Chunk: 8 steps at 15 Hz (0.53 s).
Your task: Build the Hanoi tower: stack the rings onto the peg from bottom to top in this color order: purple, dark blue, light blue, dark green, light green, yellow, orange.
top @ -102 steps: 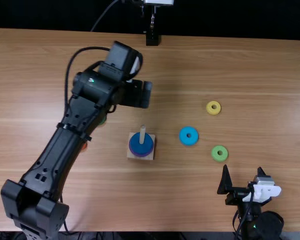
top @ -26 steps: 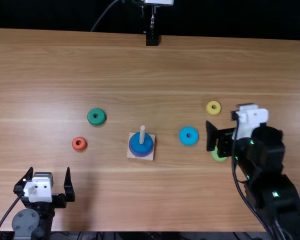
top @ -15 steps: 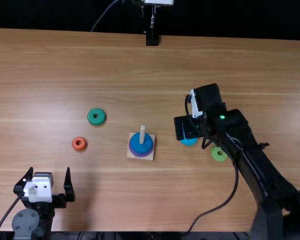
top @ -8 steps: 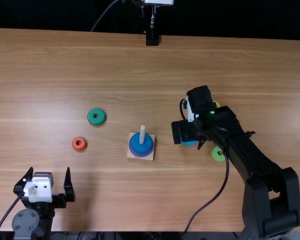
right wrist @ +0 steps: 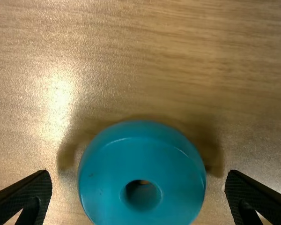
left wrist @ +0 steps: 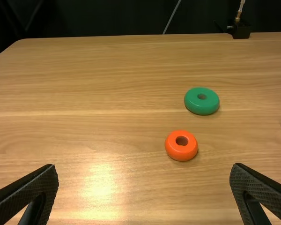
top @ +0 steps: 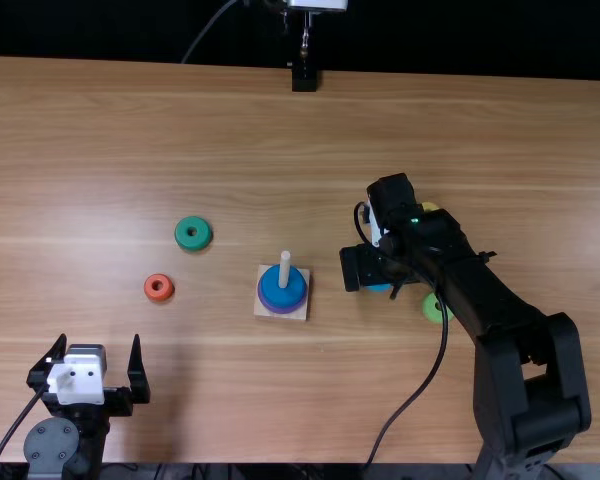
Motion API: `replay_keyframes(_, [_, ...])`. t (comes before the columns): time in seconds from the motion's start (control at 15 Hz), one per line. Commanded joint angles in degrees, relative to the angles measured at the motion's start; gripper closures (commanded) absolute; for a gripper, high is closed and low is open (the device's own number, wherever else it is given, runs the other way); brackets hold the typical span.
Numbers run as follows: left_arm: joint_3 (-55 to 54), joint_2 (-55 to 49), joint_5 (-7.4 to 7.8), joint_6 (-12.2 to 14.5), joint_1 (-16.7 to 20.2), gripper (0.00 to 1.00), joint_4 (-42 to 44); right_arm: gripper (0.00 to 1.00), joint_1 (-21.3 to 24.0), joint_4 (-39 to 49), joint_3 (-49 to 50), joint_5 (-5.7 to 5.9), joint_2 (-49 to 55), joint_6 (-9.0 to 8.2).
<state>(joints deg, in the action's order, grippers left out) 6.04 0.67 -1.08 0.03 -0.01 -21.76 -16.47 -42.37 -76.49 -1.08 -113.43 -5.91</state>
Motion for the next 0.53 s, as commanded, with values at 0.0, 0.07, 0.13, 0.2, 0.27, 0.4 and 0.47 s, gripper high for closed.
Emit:
replay_keyframes(0.0, [-6.04,-0.67,0.55,0.71,0.27,0.0,-4.71,0.27,-0.05,0.01,-1.65,0.03,-1.09,-0.42])
replay_keyframes(0.07, [-6.04,-0.67,0.55,0.71,0.27,0.0,-4.71,0.38,-0.14,-0.09,-1.56,0.03,-1.01,-0.42])
replay_keyframes(0.13, [-6.04,-0.67,0.55,0.71,0.27,0.0,-4.71,0.51,-0.14,-0.09,-1.47,0.03,-1.09,-0.42])
replay_keyframes(0.2, [-6.04,-0.67,0.55,0.71,0.27,0.0,-4.71,0.64,-0.14,-0.2,-1.38,0.03,-1.01,-0.42])
replay_keyframes(0.27, [-6.04,-0.67,0.55,0.71,0.27,0.0,-4.71,0.76,-0.14,-0.2,-1.38,0.03,-1.01,-0.42])
replay_keyframes(0.4, [-6.04,-0.67,0.55,0.71,0.27,0.0,-4.71,0.97,-0.23,-0.2,-1.21,0.03,-1.01,-0.42])
replay_keyframes(0.47, [-6.04,-0.67,0.55,0.71,0.27,0.0,-4.71,1.0,-0.23,-0.2,-1.12,0.03,-1.01,-0.42])
